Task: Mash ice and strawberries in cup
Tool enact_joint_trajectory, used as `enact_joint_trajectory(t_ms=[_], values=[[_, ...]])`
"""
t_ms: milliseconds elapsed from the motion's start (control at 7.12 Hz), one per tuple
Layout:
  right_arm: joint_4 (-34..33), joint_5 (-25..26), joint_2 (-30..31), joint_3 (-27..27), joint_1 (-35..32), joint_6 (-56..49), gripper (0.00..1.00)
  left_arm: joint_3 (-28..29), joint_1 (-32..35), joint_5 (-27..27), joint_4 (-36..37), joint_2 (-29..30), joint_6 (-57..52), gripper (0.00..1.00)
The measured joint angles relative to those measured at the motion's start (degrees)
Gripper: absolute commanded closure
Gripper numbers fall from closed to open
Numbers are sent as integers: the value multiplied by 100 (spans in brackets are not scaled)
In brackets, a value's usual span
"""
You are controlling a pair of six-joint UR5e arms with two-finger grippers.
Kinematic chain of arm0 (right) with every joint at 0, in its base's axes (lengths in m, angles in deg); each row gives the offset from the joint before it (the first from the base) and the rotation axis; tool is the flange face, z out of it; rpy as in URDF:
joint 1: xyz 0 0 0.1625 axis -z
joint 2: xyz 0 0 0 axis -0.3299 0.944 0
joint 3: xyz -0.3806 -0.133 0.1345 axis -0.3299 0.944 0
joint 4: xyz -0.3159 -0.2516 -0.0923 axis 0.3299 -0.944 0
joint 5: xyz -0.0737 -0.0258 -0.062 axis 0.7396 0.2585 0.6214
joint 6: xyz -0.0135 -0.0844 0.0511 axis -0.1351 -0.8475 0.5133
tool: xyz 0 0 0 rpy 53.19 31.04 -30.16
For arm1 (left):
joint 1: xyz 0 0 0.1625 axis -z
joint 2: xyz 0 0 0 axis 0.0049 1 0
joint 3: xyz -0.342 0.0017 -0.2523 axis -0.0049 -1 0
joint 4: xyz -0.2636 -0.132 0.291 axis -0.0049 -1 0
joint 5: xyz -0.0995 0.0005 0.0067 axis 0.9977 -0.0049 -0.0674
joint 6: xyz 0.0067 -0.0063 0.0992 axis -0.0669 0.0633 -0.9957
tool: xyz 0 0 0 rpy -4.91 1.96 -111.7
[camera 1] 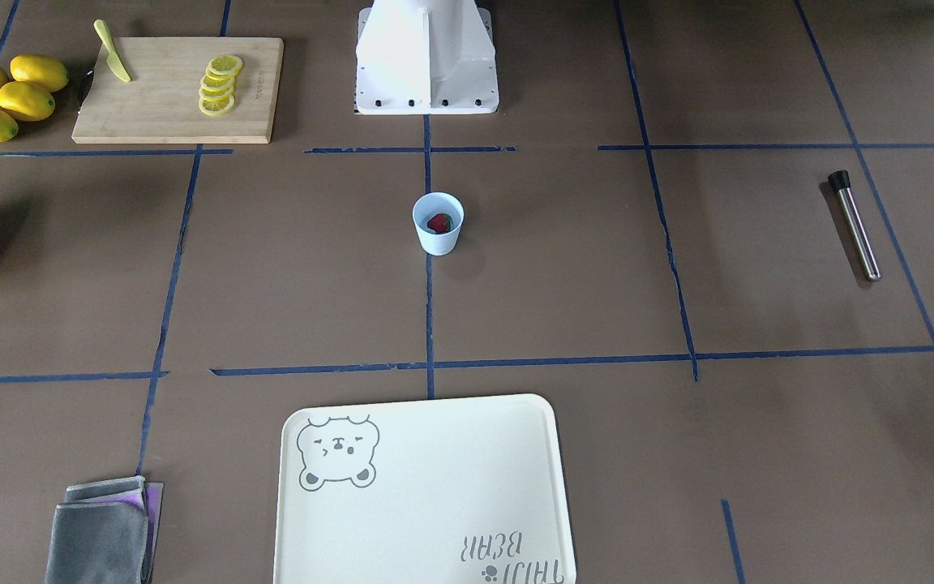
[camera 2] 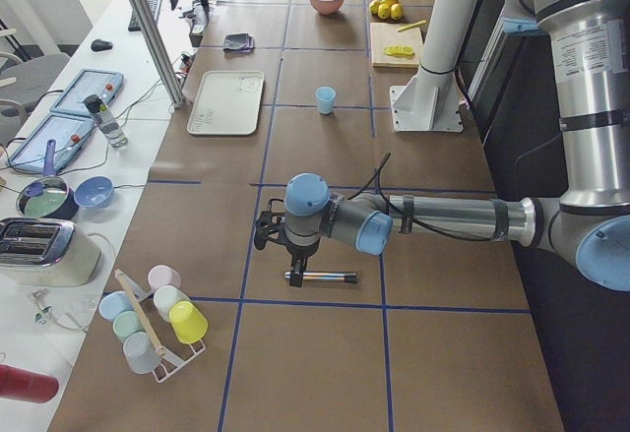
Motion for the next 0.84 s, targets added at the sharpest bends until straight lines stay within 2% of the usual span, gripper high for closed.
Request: enact_joint_trajectory(t_ms=[421, 843], values=[[-875, 20, -1, 2, -377, -1224, 0, 11, 25, 43, 446, 26, -96, 0], [-1101, -13, 200, 7, -520, -1861, 0, 6, 136, 153, 938, 16, -733, 0]])
